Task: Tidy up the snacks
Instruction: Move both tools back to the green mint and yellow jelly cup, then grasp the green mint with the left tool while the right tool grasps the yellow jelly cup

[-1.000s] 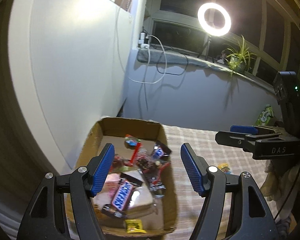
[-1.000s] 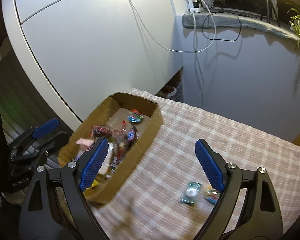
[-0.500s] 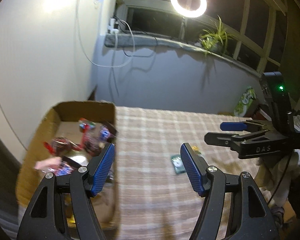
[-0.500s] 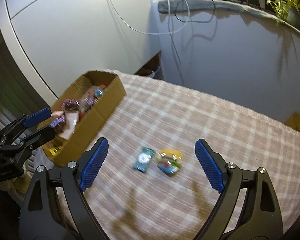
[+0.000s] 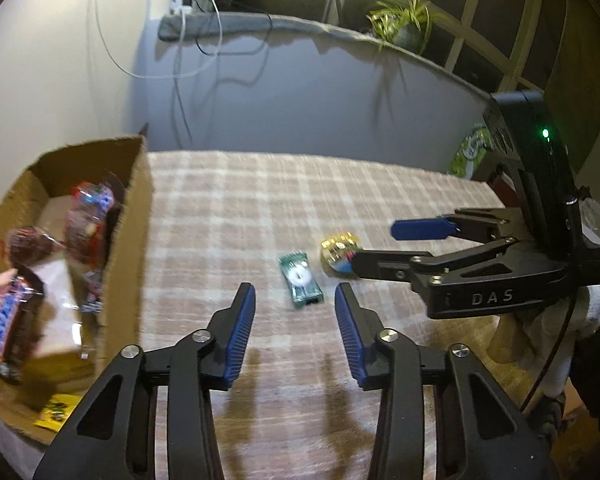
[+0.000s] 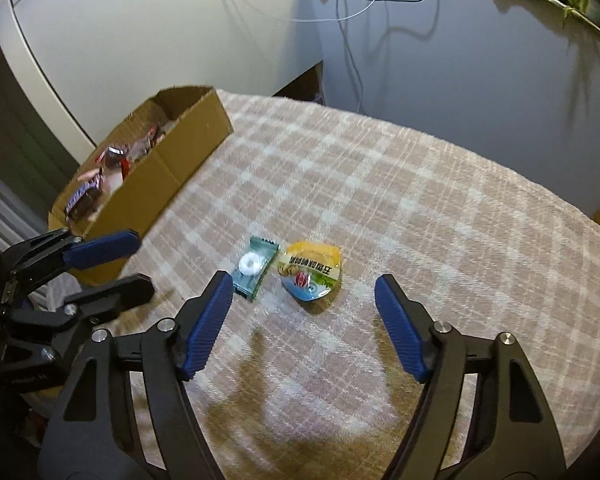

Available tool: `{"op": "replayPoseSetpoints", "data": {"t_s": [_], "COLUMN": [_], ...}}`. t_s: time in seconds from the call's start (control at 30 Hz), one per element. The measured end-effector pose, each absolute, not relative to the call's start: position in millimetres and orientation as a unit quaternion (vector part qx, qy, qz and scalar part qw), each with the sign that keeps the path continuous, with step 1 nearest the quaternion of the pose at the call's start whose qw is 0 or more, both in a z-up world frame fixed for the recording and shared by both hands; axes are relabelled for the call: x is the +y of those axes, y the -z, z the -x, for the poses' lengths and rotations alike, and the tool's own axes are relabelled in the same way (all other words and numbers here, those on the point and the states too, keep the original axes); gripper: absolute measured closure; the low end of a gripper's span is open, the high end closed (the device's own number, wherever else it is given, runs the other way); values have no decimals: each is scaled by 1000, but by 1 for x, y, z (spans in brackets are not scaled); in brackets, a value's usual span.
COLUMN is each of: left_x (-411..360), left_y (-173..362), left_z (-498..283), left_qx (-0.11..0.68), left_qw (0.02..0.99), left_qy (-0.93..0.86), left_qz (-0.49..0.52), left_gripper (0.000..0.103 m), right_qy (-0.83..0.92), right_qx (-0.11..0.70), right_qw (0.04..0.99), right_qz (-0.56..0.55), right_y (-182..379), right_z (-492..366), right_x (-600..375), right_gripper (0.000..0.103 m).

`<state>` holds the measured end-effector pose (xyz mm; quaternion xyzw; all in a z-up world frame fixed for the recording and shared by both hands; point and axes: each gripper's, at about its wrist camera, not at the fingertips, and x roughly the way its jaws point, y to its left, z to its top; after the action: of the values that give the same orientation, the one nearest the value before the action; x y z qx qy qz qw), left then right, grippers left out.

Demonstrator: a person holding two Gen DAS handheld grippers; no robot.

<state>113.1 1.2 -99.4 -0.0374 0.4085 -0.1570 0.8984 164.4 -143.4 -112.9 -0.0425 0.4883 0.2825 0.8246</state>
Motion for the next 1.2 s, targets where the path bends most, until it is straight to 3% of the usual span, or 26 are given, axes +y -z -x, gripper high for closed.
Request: {"op": "replayPoseSetpoints", "data": {"t_s": [0.07,0.3,0.6,0.73,1.03,1.2], "left_x": [-1,-9,-20,-26,-47,-53], "left_y": [103,117,133,137,140,140], "left_z": [-114,-124,-138,-142,-155,-159], "left_qx": [414,432,447,448,448,443], "left_qw": [895,887,880,880,883,886], "left_qy": [159,160,162,158,132,120], "left_qz": [34,27,13,4,-41,-61], "left_gripper": [65,67,71,71,71,83], "right_qy": [-287,-291,-300,-296,-286,-279], "right_qx": [491,494,495,488,480,475], "right_qw": [821,817,812,816,825,829], "right_qz": [48,60,80,93,89,91], "right_y": [118,130,142,142,142,142], "right_z": [-166,-178,-188,-191,-192,-189], "right_x": [-141,-135,-130,-130,-147,-153], "right_gripper": [37,39,48,62,63,63]}}
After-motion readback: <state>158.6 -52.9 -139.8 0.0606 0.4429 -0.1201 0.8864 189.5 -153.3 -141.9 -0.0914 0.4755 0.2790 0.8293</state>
